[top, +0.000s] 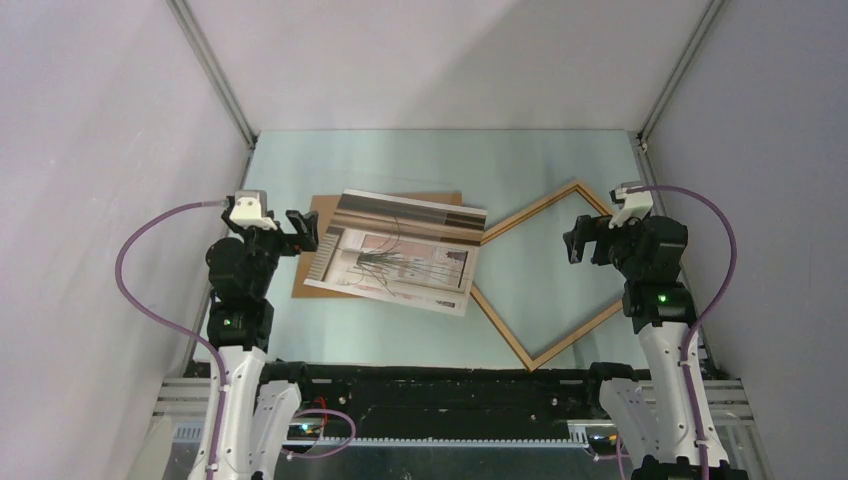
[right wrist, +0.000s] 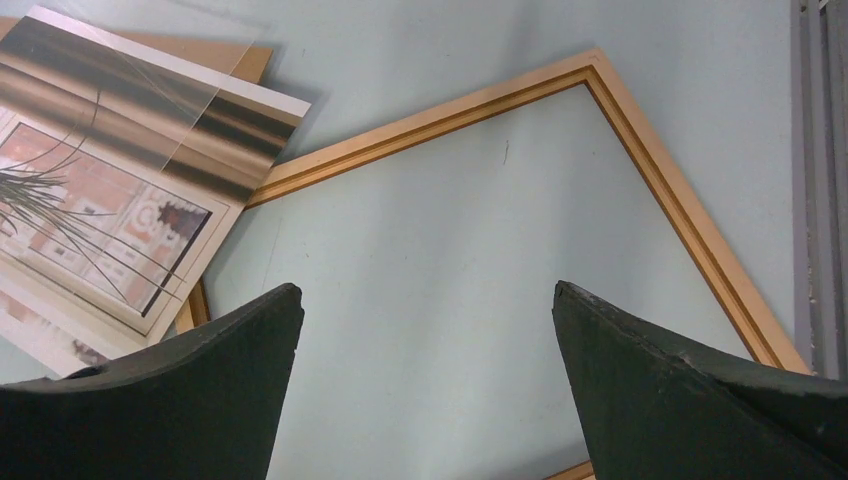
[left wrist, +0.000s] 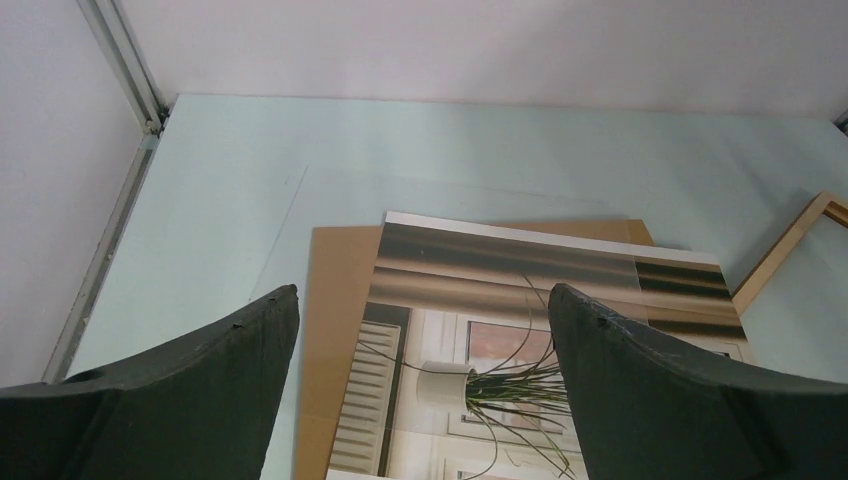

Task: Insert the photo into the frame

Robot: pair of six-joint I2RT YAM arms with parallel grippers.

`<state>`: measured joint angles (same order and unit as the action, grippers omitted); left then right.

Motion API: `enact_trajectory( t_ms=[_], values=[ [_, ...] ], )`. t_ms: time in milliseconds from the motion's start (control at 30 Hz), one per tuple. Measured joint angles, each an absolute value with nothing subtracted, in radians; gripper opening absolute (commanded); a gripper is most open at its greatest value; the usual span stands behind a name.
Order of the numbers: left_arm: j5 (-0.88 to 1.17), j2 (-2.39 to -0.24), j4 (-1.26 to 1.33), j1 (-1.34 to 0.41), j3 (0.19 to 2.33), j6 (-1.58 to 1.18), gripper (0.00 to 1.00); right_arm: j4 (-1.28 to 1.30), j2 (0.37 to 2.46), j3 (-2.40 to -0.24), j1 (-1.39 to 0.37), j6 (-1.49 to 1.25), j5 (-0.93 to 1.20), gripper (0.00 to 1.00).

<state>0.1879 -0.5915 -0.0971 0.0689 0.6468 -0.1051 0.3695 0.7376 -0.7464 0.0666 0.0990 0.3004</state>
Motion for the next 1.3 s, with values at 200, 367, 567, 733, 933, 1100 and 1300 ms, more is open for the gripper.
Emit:
enact_trajectory(
  t_ms=[200, 367, 567, 733, 933, 1100, 1300],
  values=[
    [0.188, -0.591, -0.095, 0.069, 0.646, -0.105, 0.98, 0.369, 0.741, -0.746, 0.067, 0.105, 0.306, 1.0],
    [0.187, -0.59, -0.096, 0.069, 0.641, -0.105, 0.98, 0.369, 0.741, -0.746, 0.067, 0.105, 0.312, 1.0],
    [0.185, -0.586, -0.097, 0.069, 0.641, -0.104, 0.98, 0.369, 0.743, -0.746, 0.067, 0.105, 0.319, 1.0],
    [0.167, -0.584, -0.123, 0.069, 0.641, -0.094, 0.98, 0.369, 0.74, -0.746, 0.061, 0.105, 0.323, 1.0],
    [0.157, -0.603, -0.158, 0.069, 0.652, -0.068, 0.98, 0.374, 0.765, -0.754, 0.004, 0.106, 0.318, 1.0],
    [0.184, -0.637, -0.168, 0.069, 0.663, -0.029, 0.98, 0.366, 0.855, -0.788, -0.135, 0.108, 0.287, 1.0],
    [0.271, -0.67, -0.176, 0.068, 0.654, 0.06, 0.98, 0.302, 1.023, -0.796, -0.286, 0.096, 0.269, 1.0]
  ],
)
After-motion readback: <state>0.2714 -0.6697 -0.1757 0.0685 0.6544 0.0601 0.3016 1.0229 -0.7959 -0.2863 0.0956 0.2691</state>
